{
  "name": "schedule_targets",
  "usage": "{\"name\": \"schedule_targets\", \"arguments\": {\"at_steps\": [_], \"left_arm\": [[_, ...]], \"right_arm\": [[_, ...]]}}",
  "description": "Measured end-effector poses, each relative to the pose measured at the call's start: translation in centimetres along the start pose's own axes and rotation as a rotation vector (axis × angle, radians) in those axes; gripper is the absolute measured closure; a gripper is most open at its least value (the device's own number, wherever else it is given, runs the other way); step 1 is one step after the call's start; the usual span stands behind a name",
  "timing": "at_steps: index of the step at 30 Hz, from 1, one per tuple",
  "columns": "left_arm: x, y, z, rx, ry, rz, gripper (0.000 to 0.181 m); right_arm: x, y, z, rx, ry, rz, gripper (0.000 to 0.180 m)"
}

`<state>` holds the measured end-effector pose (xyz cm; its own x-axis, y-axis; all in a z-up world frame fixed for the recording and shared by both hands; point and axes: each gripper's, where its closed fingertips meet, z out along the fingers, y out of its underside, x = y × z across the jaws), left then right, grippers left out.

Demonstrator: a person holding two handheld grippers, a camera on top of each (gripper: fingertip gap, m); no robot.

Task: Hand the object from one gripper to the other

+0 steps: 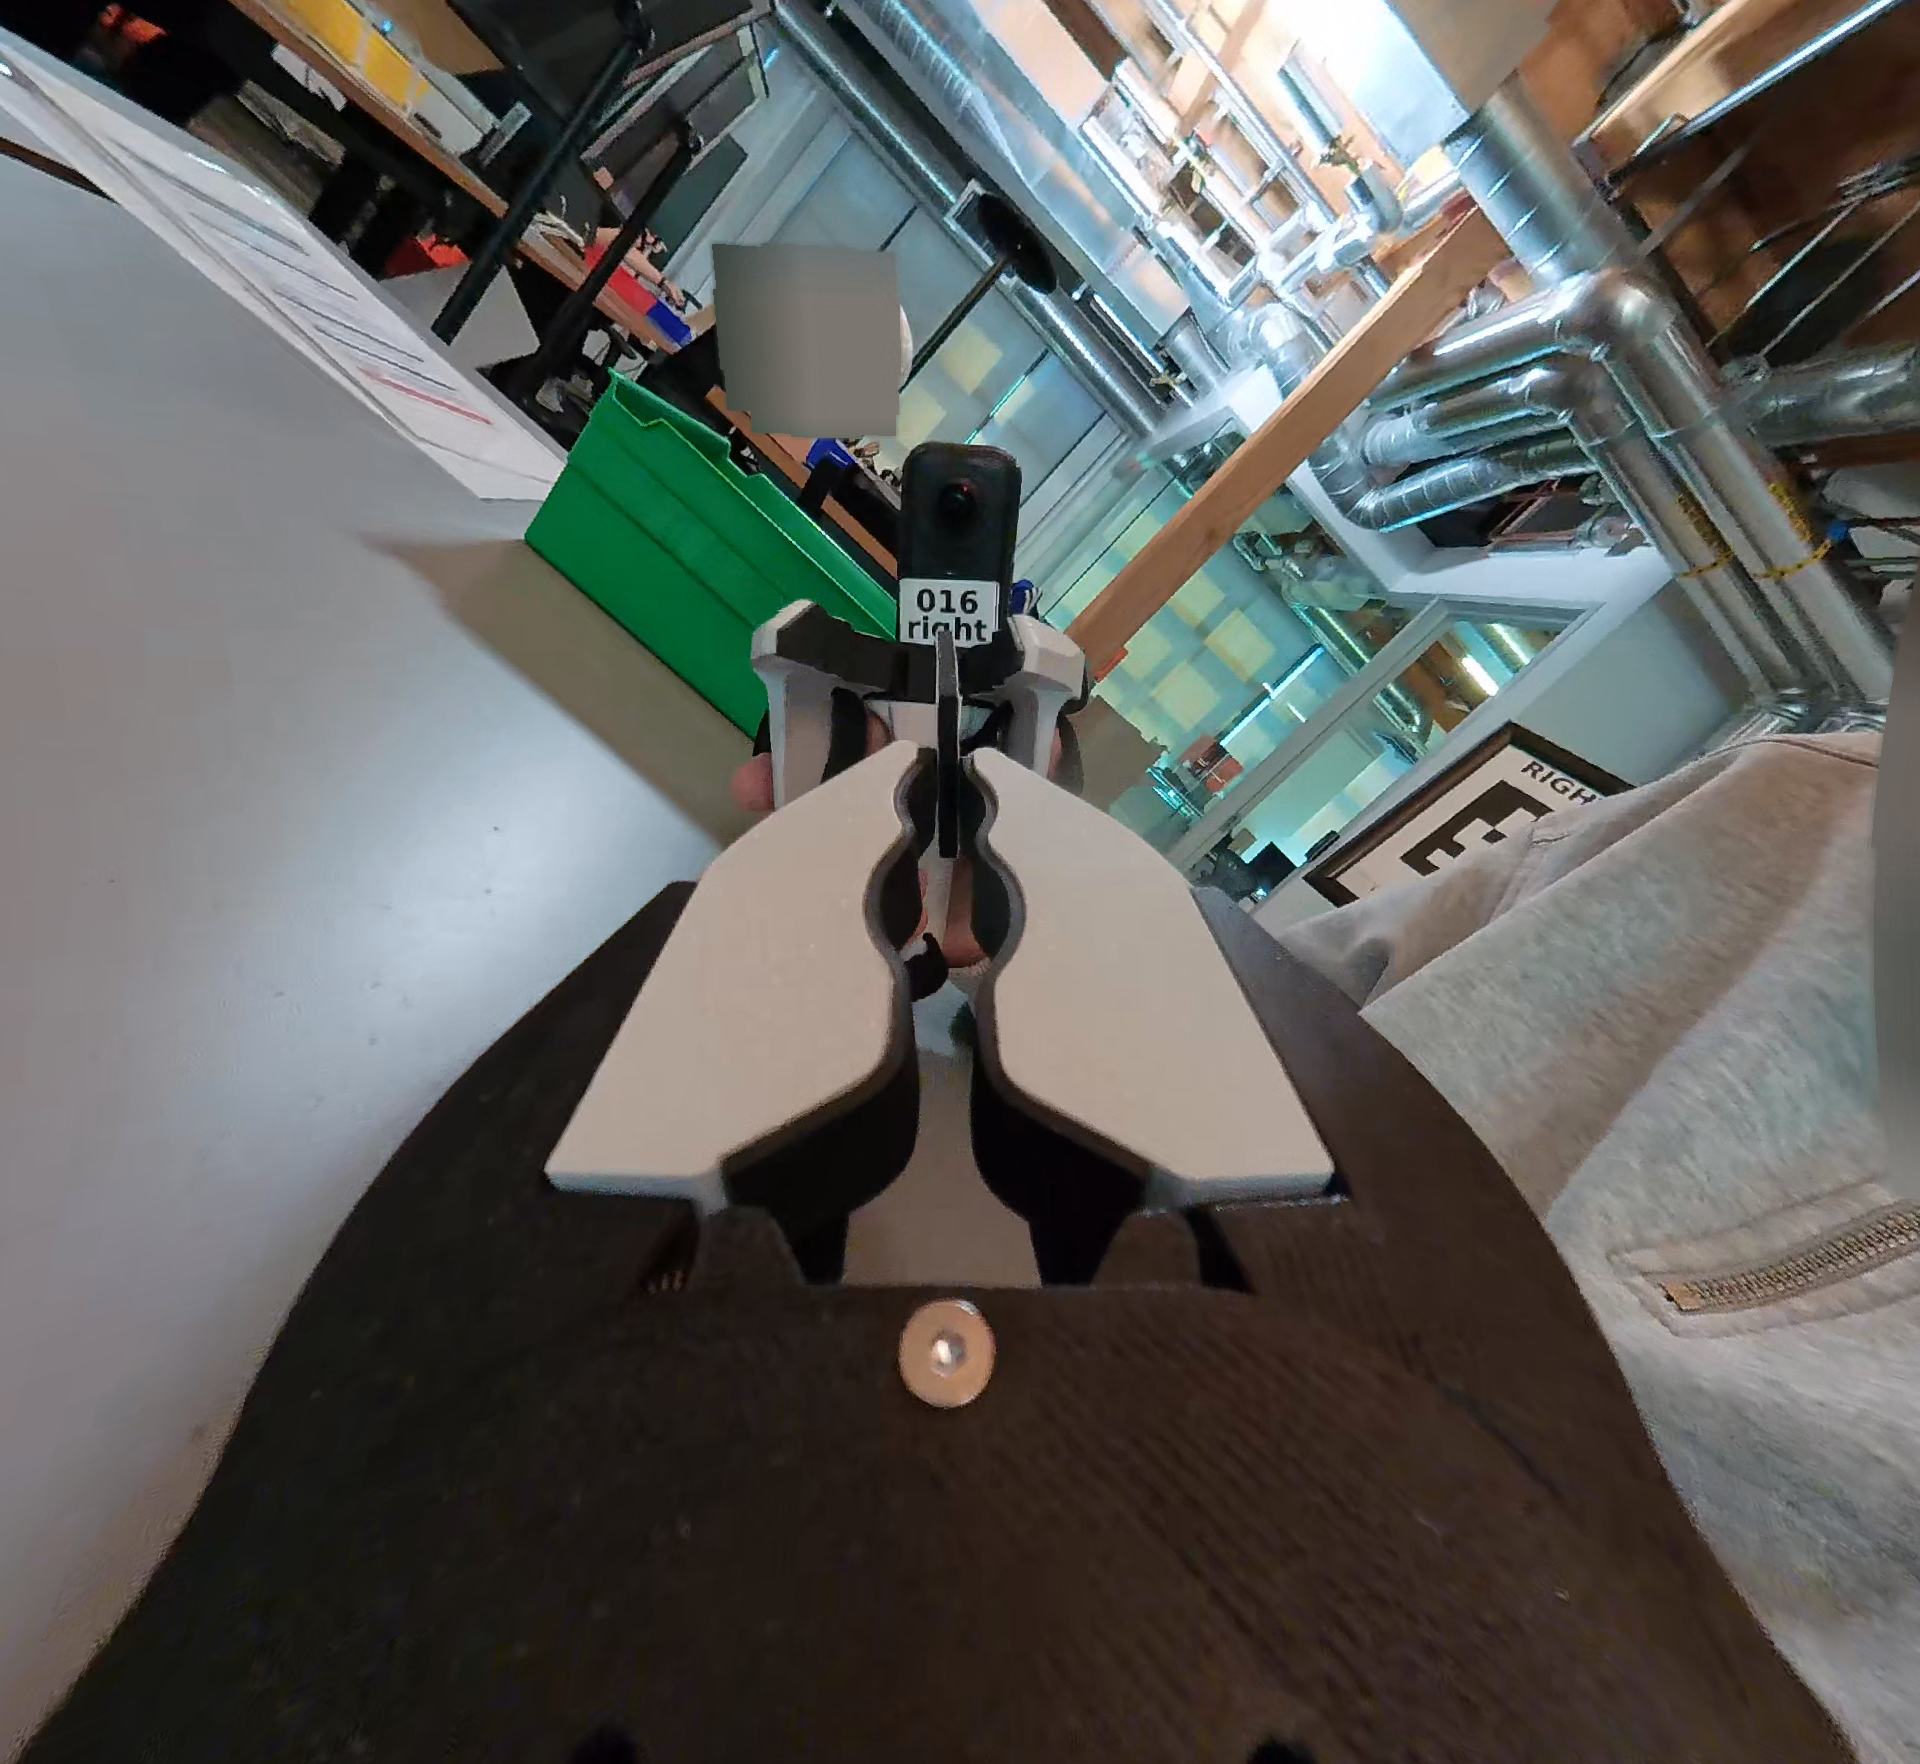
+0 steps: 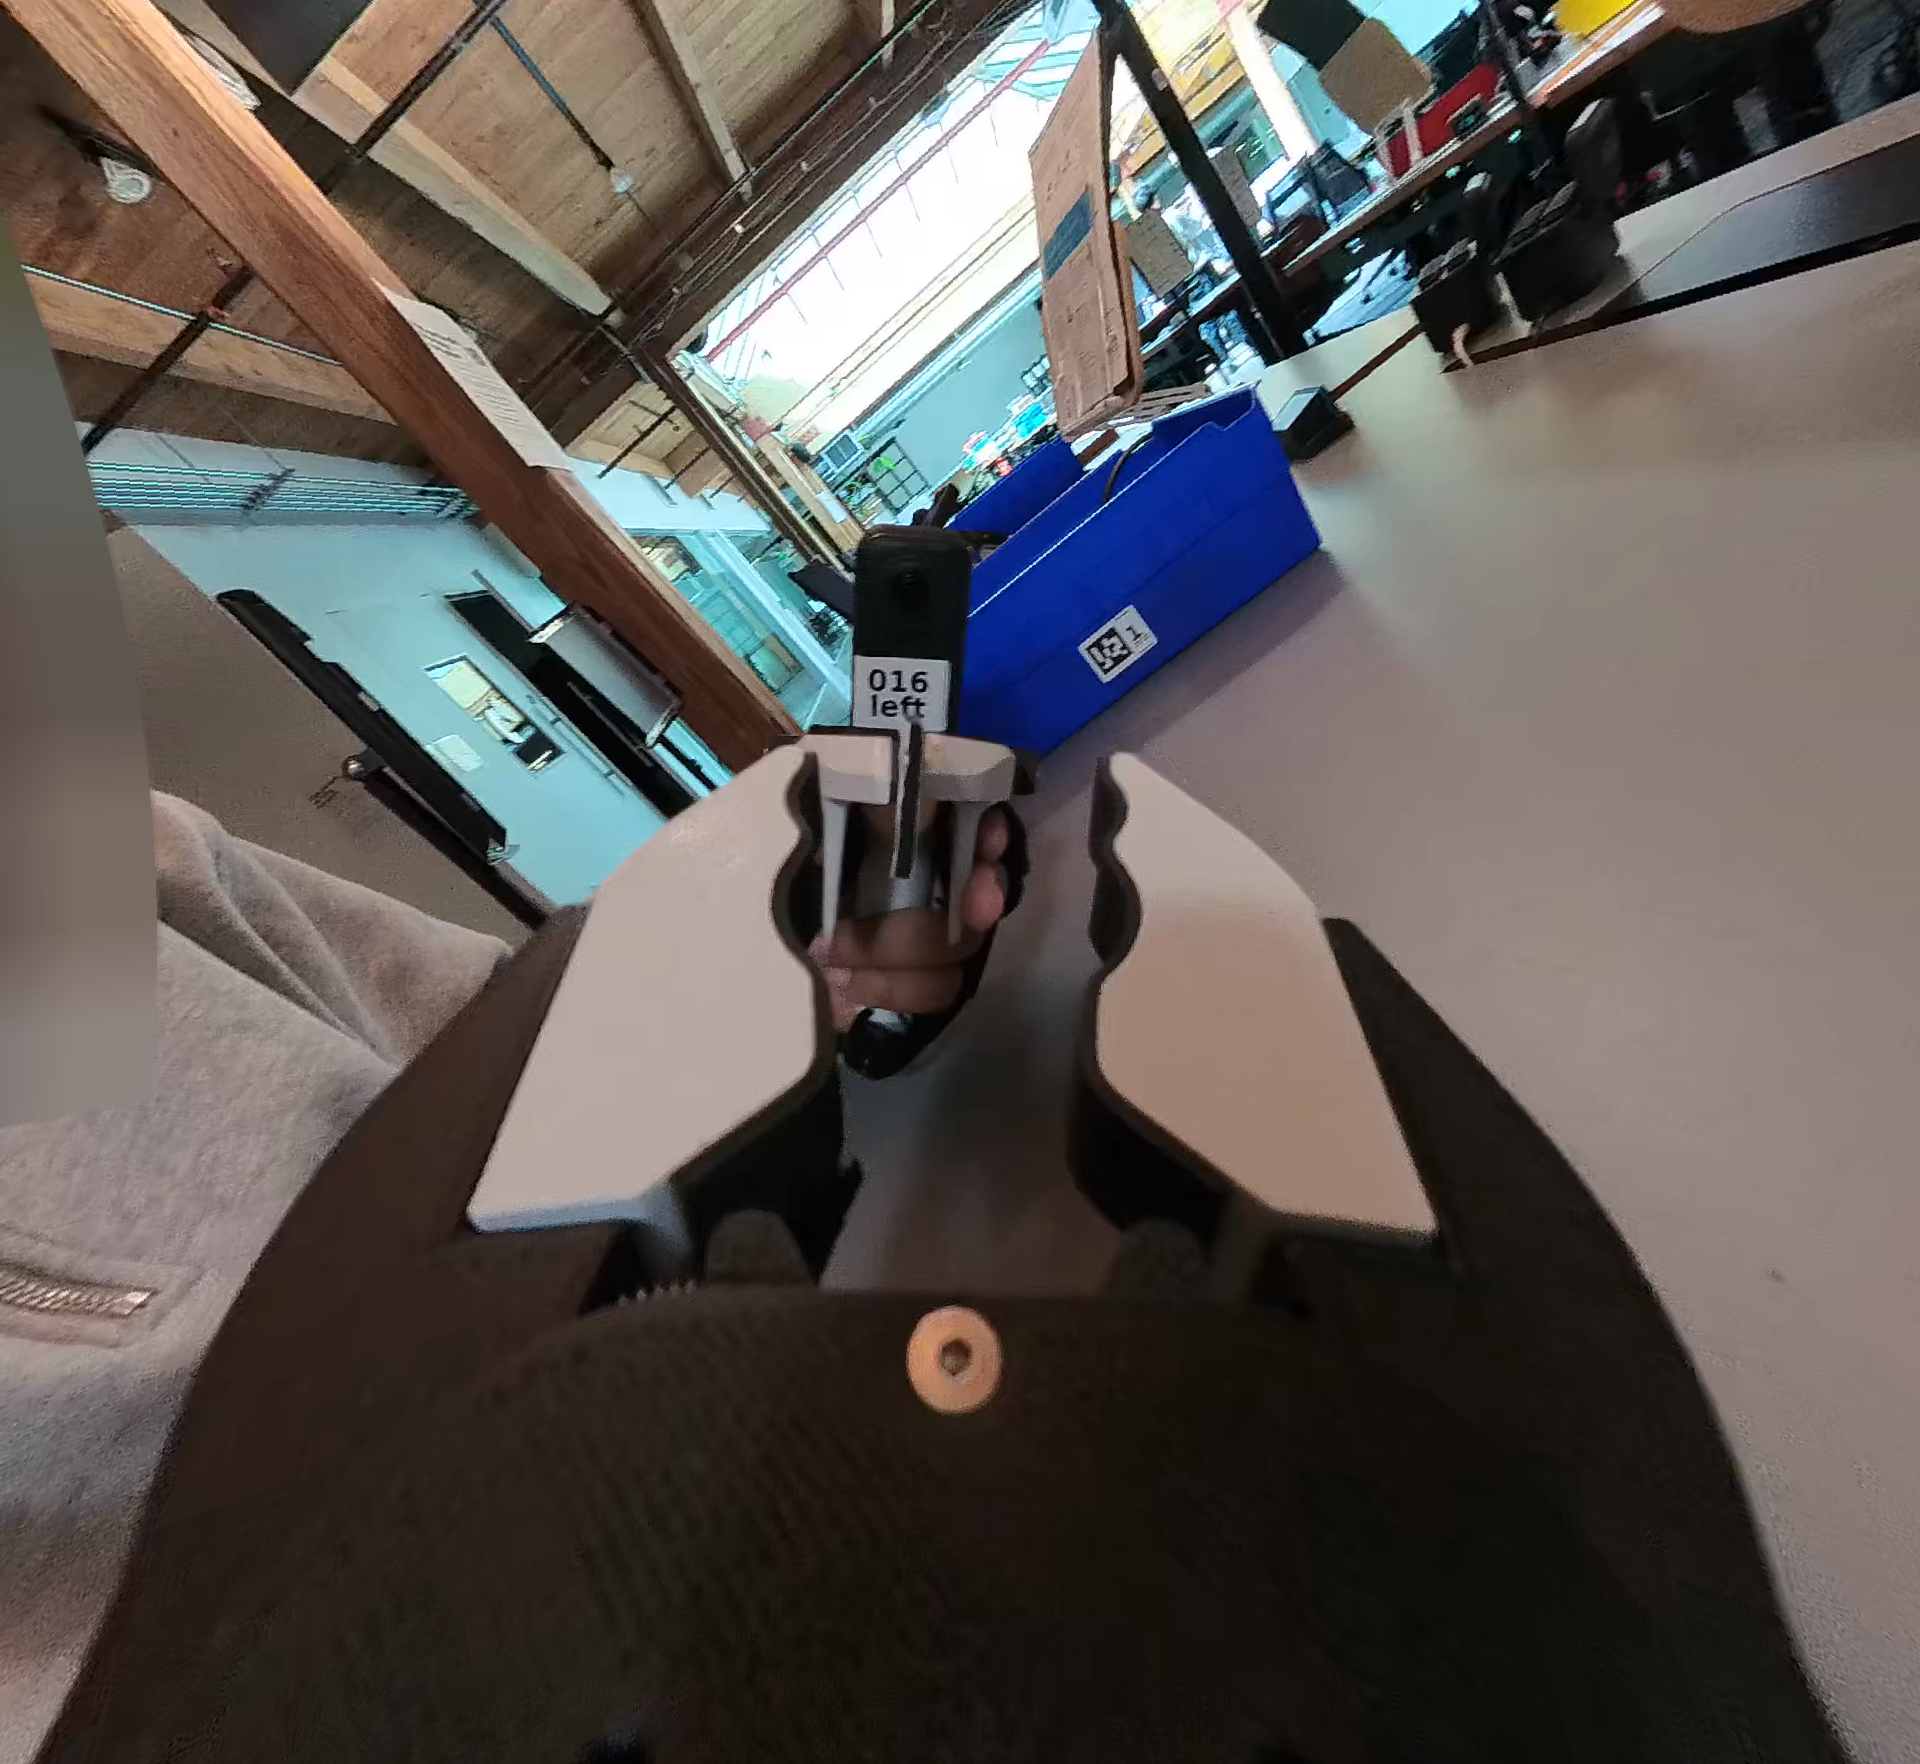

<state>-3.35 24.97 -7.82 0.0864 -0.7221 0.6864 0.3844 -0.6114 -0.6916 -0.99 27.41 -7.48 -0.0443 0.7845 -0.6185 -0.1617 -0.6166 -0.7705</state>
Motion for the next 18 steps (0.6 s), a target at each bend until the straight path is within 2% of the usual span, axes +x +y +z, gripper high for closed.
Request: {"name": "schedule_targets", "arguments": {"at_steps": [4,8,14,16,18], "left_arm": [[-0.2,0.2,-0.1,-0.013,0.007,-0.03,0.179],[-0.1,0.6,0.0,-0.042,0.014,-0.033,0.179],[0.0,1.1,0.3,-0.07,0.023,-0.032,0.179],[0.0,1.1,0.4,-0.073,0.022,-0.029,0.179],[-0.1,1.2,0.4,-0.075,0.014,-0.021,0.179]], "right_arm": [[-0.9,1.8,0.6,-0.115,-0.059,0.026,0.14],[-1.1,3.5,1.1,-0.224,-0.047,-0.043,0.145],[-1.2,3.1,1.0,-0.201,-0.061,-0.019,0.151],[-1.3,3.0,0.8,-0.196,-0.067,-0.017,0.174],[-1.4,3.0,0.8,-0.201,-0.072,-0.011,0.176]]}}
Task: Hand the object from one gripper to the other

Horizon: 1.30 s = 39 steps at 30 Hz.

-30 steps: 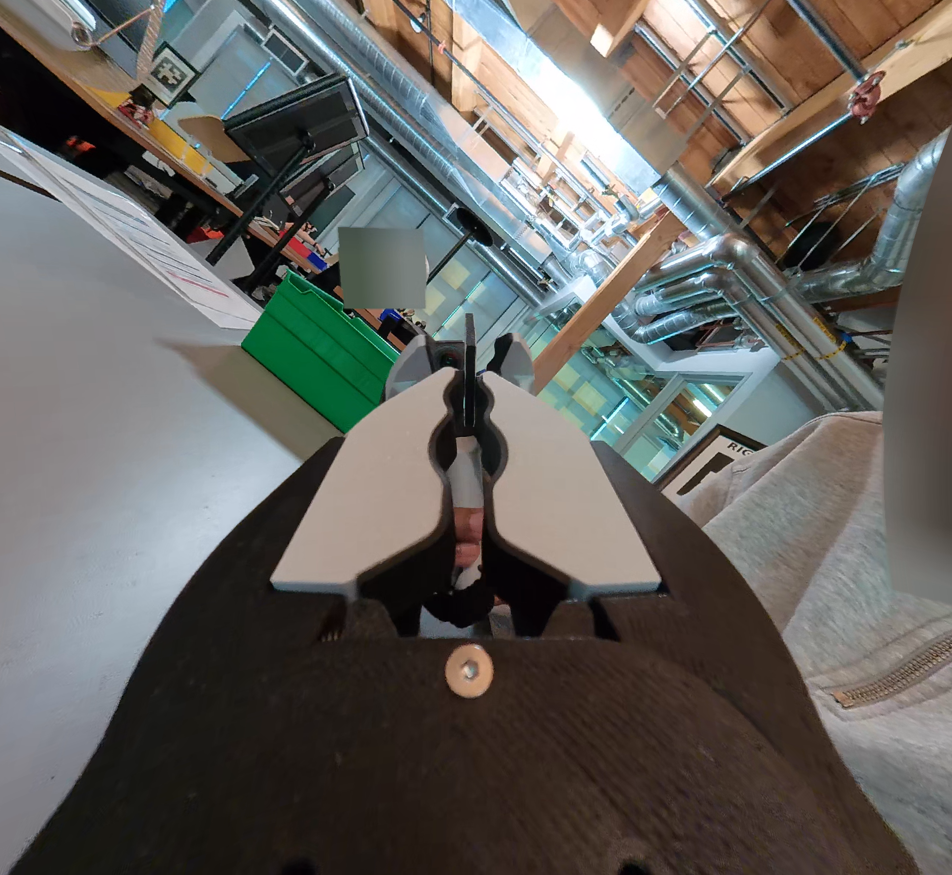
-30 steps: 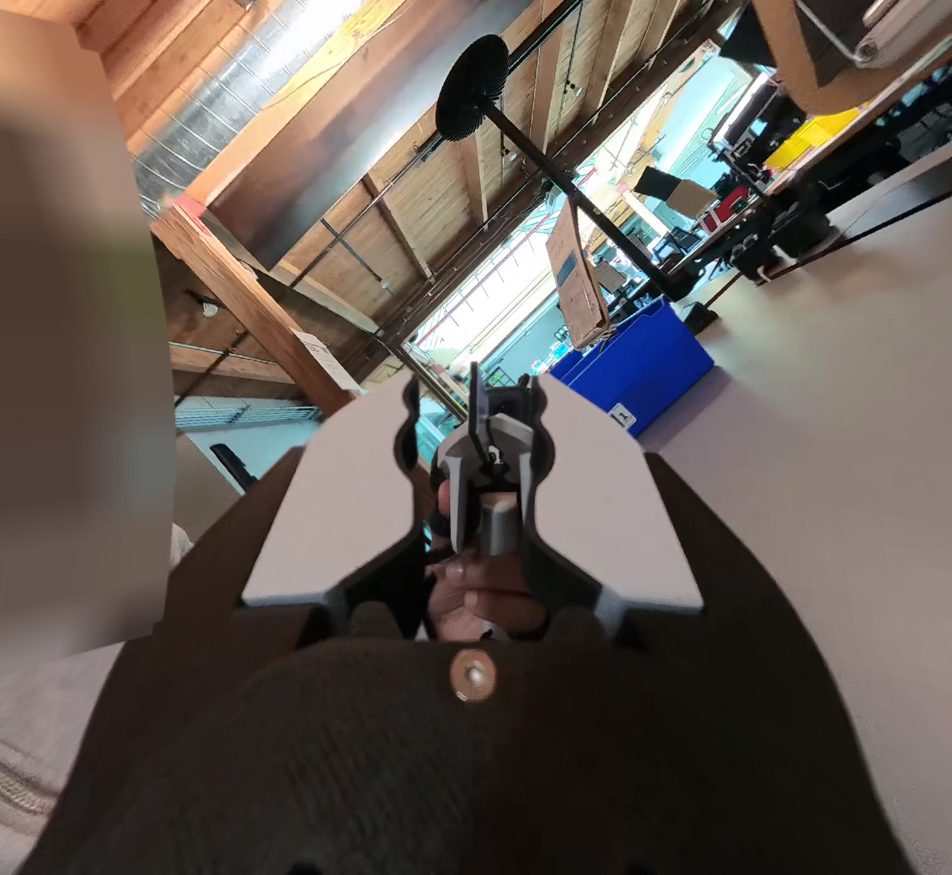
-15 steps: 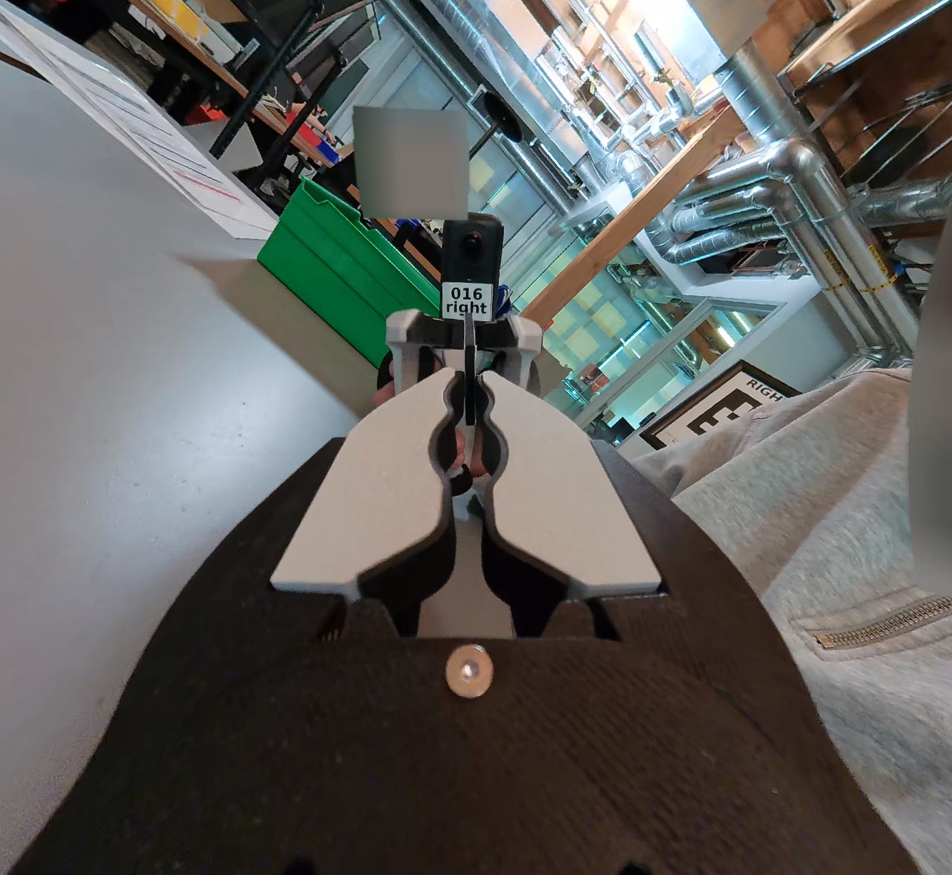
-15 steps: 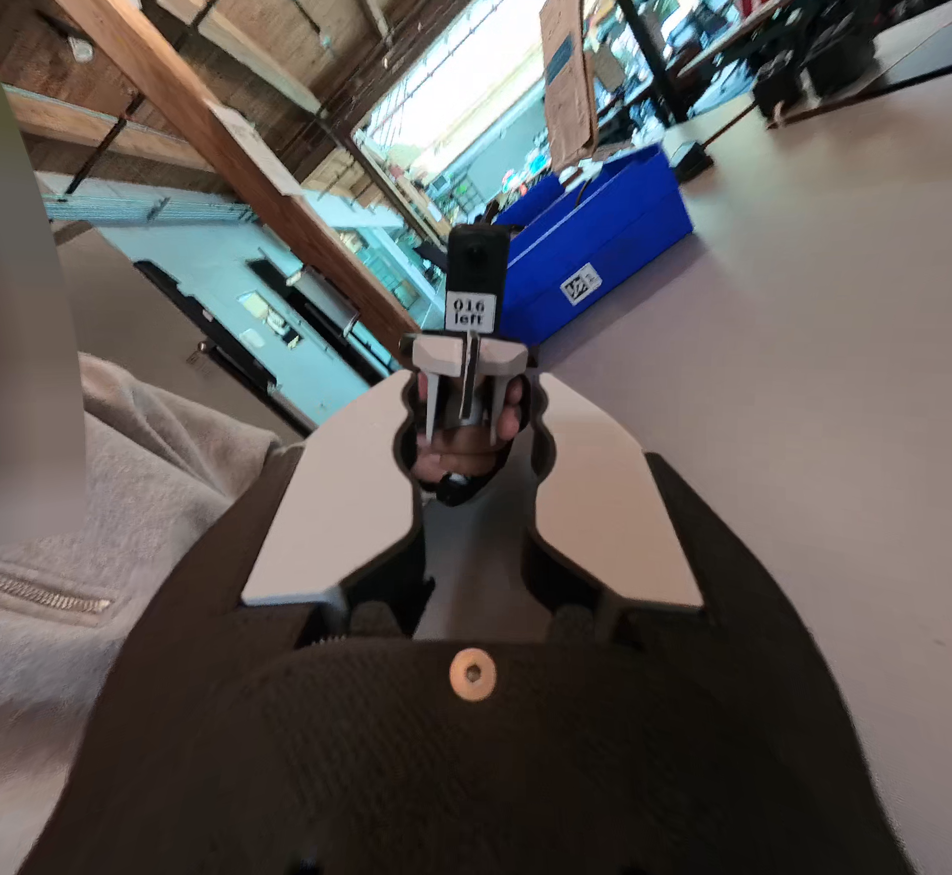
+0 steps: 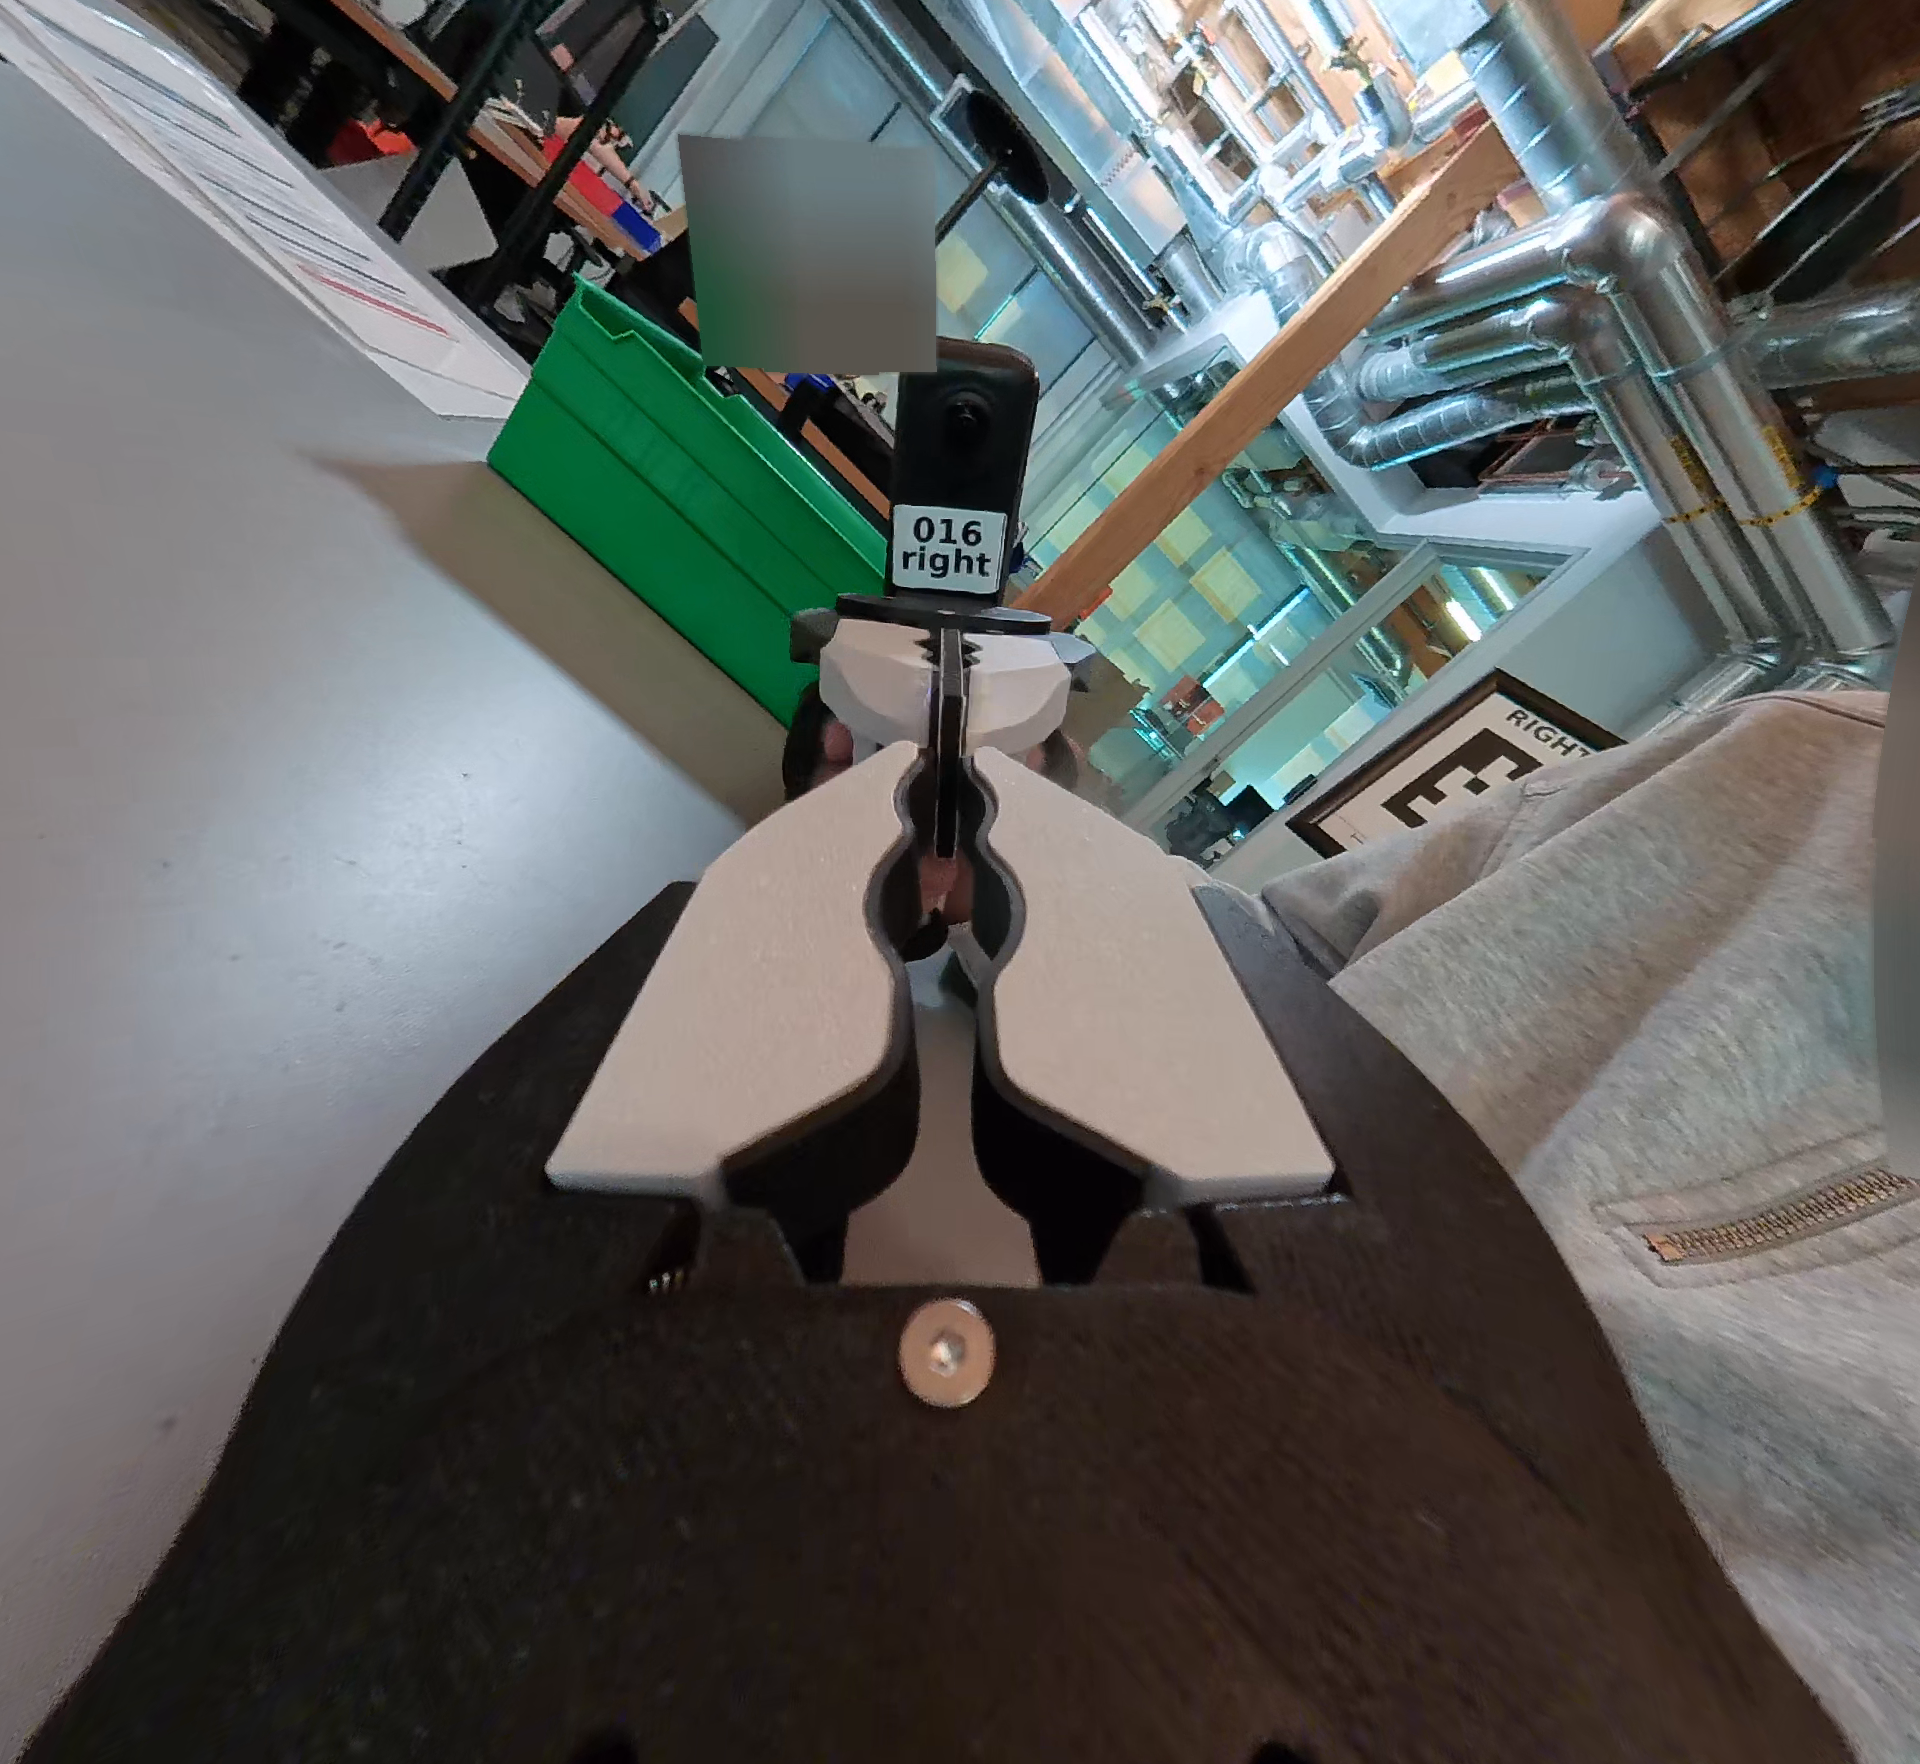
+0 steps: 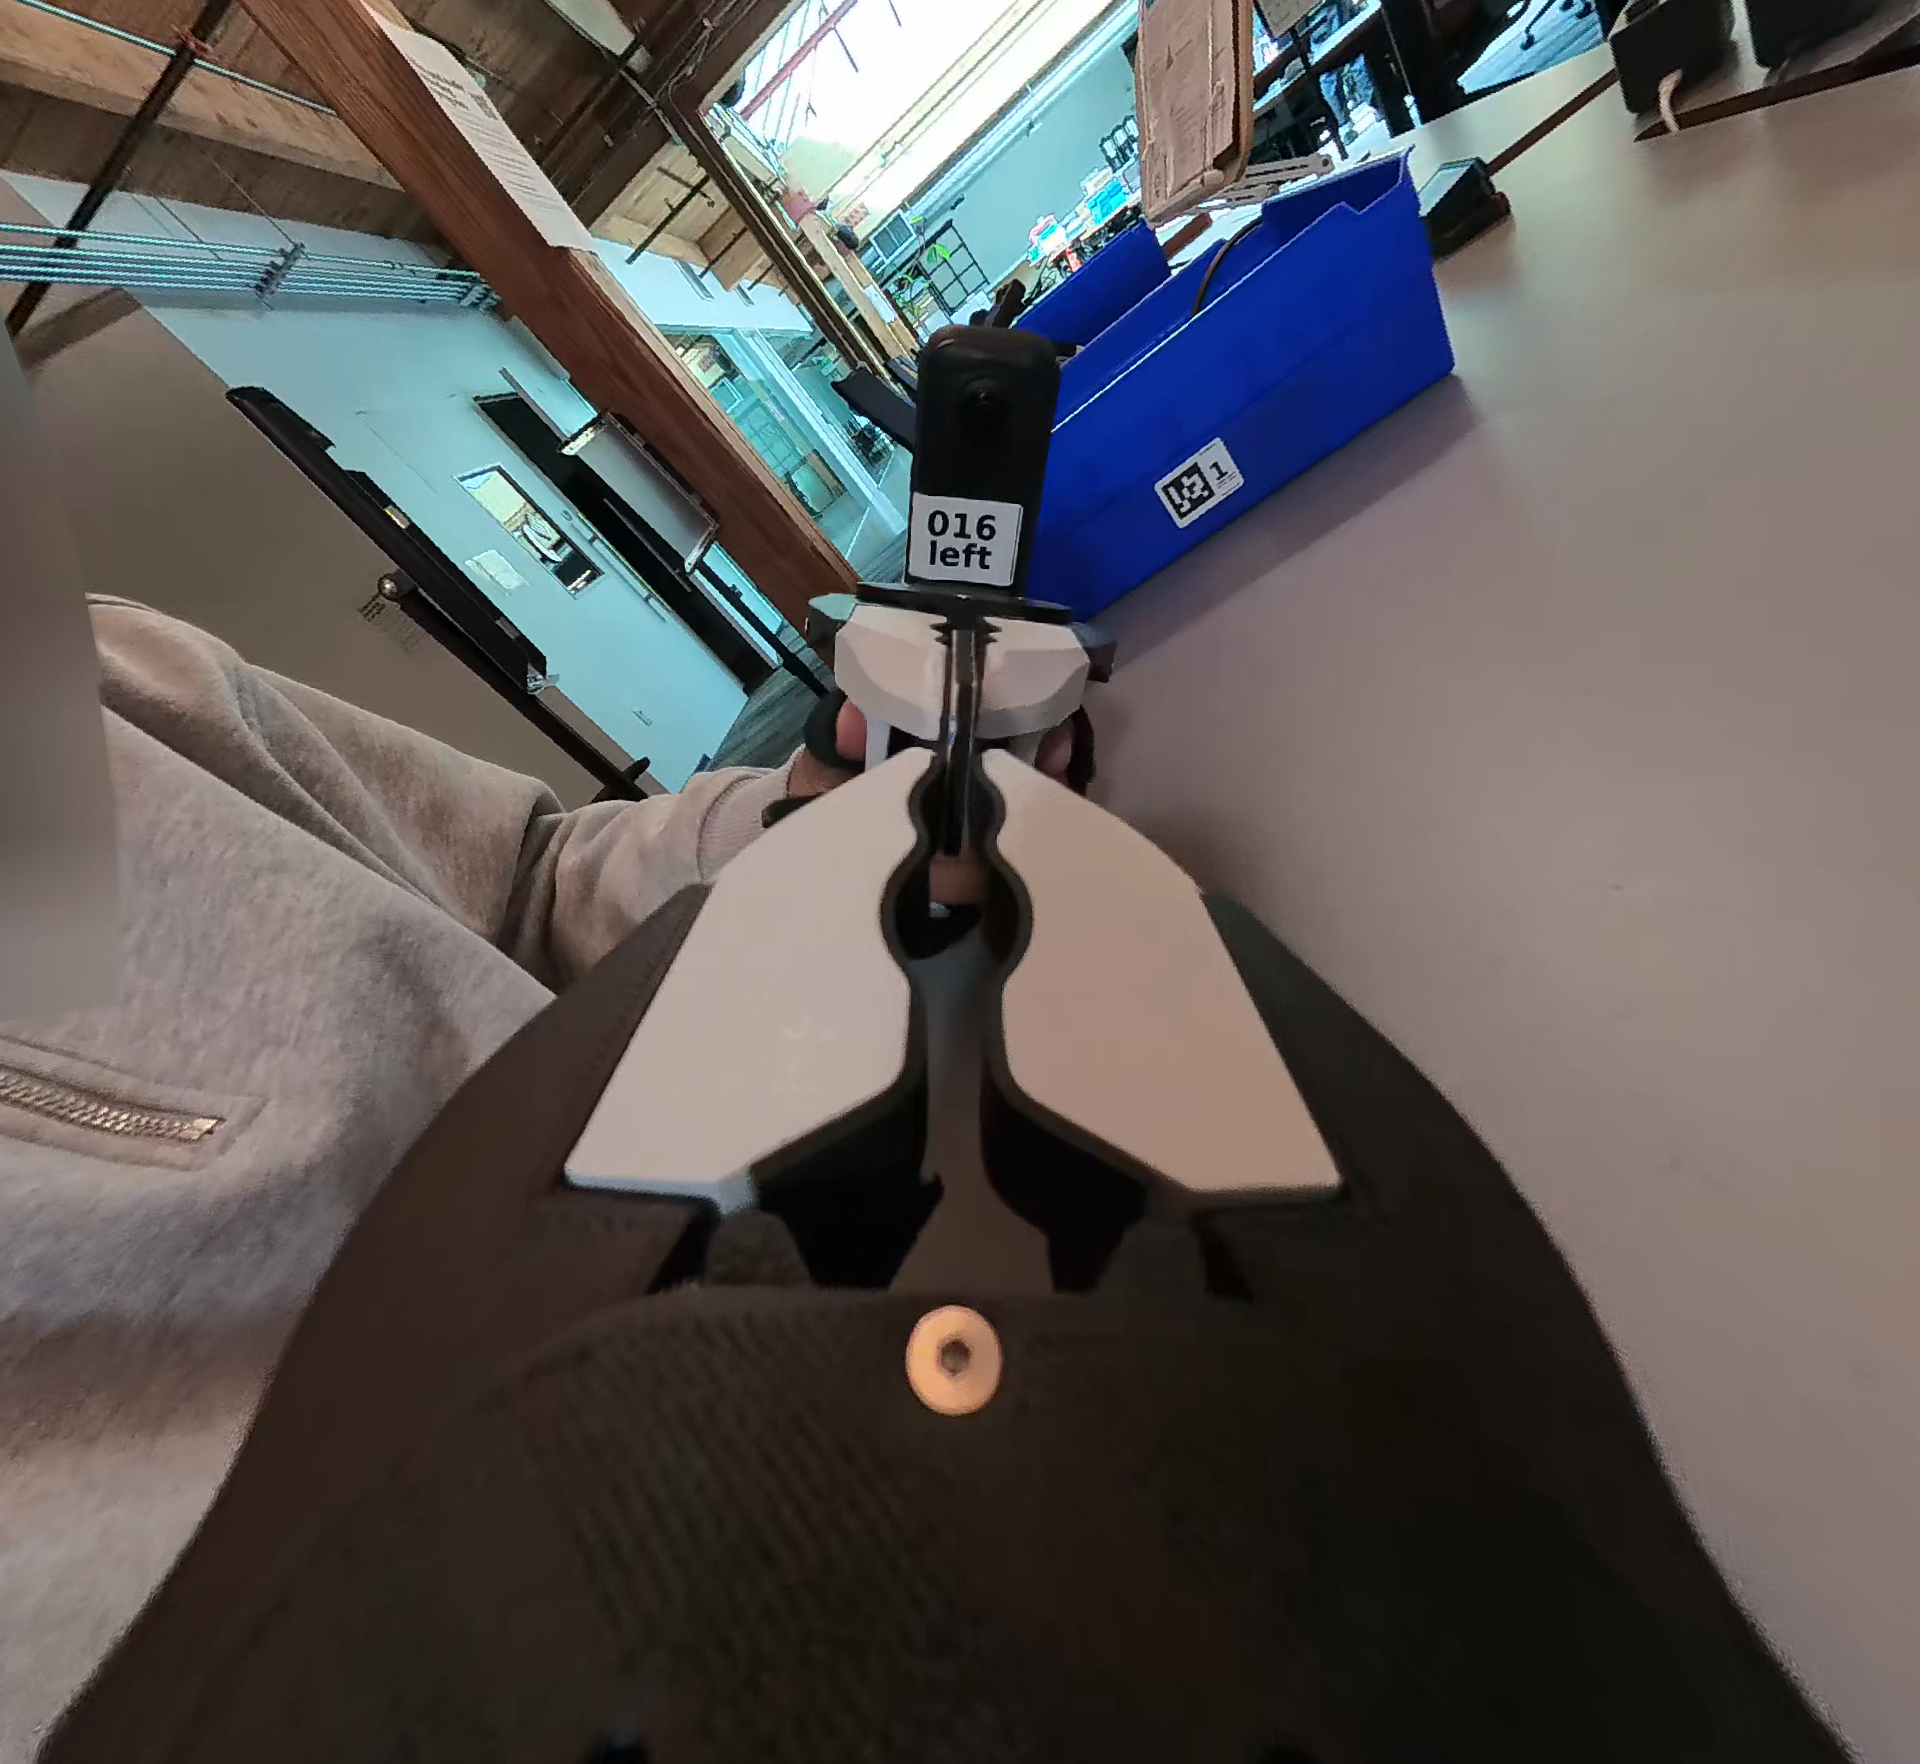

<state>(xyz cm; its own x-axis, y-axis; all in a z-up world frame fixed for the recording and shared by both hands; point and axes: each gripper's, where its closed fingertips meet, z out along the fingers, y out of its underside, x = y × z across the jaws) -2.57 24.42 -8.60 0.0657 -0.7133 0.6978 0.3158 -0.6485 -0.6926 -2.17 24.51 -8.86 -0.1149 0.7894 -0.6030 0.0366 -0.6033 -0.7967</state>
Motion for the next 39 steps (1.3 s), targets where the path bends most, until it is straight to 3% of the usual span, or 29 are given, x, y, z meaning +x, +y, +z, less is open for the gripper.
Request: {"name": "schedule_targets", "arguments": {"at_steps": [4,8,14,21,25,31,39], "left_arm": [[0.3,-0.2,0.0,0.022,0.008,0.027,0.178],[-0.3,-0.8,0.0,0.065,-0.041,0.05,0.15],[-1.0,-1.0,-0.3,0.07,-0.121,0.111,0.146],[-5.1,-1.2,-2.6,-0.049,-0.592,0.413,0.148],[-6.3,-0.5,-3.1,-0.174,-0.755,0.572,0.155],[-6.5,0.5,-2.7,-0.27,-0.798,0.69,0.157],[-6.7,0.4,-2.4,-0.265,-0.786,0.679,0.156]], "right_arm": [[-0.3,-0.2,0.0,0.02,-0.027,0.028,0.176],[-0.5,-1.1,-0.5,0.075,-0.042,0.037,0.176],[-0.3,-1.8,-1.1,0.123,-0.058,0.071,0.176],[0.4,-1.3,-1.1,0.087,0.017,0.018,0.176],[0.3,-1.3,-1.0,0.09,0.02,0.017,0.176],[0.3,-1.2,-0.9,0.085,0.024,0.009,0.176],[1.0,-0.8,-0.9,0.061,0.04,-0.005,0.176]]}}
